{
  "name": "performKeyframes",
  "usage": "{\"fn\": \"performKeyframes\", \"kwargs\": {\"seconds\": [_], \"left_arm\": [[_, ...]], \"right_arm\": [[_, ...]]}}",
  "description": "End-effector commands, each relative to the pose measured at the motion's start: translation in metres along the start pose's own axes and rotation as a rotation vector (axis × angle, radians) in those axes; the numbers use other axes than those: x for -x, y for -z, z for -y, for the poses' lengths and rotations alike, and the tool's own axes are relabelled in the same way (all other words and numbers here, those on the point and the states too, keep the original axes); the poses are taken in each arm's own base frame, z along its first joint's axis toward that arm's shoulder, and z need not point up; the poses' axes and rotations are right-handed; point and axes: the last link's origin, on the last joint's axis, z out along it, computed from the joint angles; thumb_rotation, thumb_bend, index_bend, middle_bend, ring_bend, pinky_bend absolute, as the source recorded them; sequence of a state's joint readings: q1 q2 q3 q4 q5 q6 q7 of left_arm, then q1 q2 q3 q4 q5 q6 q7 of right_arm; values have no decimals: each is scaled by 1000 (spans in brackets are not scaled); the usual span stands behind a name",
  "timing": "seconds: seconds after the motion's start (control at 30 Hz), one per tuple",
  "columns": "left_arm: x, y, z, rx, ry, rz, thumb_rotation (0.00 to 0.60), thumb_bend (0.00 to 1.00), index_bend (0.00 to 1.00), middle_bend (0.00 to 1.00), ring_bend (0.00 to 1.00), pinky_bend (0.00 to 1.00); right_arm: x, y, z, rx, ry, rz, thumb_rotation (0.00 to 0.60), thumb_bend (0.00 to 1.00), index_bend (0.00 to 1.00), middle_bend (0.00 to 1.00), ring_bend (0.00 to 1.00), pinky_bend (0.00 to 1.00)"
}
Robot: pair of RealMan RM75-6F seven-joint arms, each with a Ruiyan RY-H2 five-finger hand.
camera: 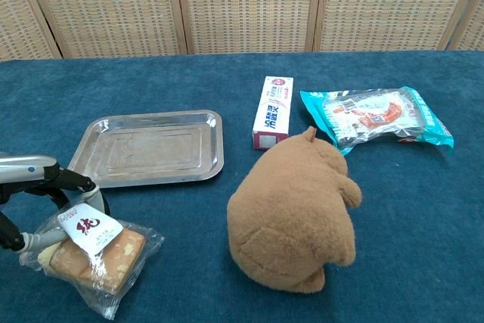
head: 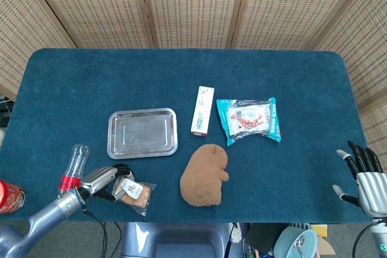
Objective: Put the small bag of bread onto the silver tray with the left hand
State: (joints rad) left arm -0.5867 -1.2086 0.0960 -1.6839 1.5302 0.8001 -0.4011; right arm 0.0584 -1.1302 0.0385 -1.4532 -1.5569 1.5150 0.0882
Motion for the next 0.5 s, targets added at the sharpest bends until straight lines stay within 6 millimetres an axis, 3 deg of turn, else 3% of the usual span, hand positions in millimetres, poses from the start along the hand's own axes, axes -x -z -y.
{"fn": "performKeyframes", "kwargs": {"seconds": [0.03, 0.1, 0.37, 0.5], "left_arm": [[-9, 3, -6, 13, -25, -32, 600, 471, 420, 276, 130, 303], [-32, 7, -15, 36, -86, -100, 600, 471, 419, 276, 130, 300], [-64, 4, -20, 21, -117, -169, 600, 471, 420, 276, 130, 291], [-80, -9, -13, 3, -126, -203, 600, 471, 420, 276, 130, 286]], "right_arm": [[1, 0, -1, 2, -4, 3, 600, 220, 142, 0, 0, 0], [3, 1, -2, 5, -12, 7, 600, 220, 142, 0, 0, 0], [3, 9, -4, 11, -26, 5, 600, 220, 142, 0, 0, 0], [5, 16, -1, -5, -40, 10, 600, 219, 142, 0, 0, 0]]}}
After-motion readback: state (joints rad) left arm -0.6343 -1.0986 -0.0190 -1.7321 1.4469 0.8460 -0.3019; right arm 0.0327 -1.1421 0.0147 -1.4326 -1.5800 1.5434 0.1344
